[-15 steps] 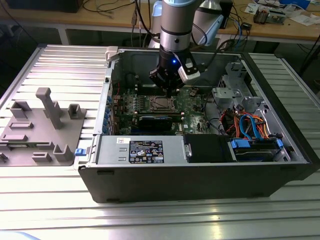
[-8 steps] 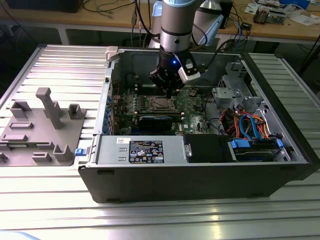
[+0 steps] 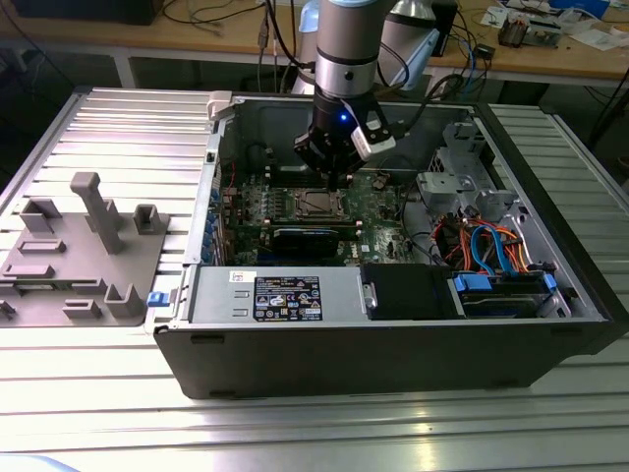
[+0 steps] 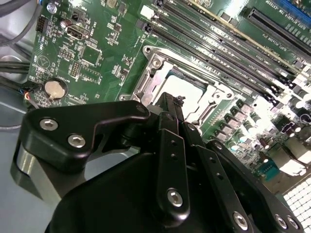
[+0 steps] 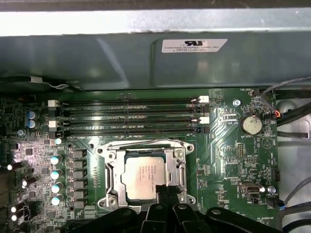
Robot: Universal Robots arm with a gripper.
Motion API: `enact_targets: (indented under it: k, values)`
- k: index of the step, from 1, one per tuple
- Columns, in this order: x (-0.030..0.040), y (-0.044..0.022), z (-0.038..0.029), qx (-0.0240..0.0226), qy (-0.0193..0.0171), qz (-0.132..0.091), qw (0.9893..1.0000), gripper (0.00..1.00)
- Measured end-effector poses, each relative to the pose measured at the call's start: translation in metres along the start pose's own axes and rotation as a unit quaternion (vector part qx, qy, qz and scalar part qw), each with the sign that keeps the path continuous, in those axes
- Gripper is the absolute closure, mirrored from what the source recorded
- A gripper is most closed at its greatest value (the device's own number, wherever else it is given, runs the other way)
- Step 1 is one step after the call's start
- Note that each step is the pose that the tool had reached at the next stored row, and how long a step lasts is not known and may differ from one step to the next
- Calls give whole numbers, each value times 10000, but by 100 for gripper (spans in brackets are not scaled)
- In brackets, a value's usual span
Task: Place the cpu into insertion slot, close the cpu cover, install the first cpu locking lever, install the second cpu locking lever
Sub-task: 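Install the second cpu locking lever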
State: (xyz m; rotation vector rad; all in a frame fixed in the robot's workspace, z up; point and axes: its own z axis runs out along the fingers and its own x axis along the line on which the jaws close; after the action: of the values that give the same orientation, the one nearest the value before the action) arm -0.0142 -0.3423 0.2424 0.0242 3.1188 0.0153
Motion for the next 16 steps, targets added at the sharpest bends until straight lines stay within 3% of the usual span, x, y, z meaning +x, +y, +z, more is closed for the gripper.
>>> enact_targets:
  k: [16]
  values:
    - [-3, -160, -2, 0, 1, -4, 10000, 89]
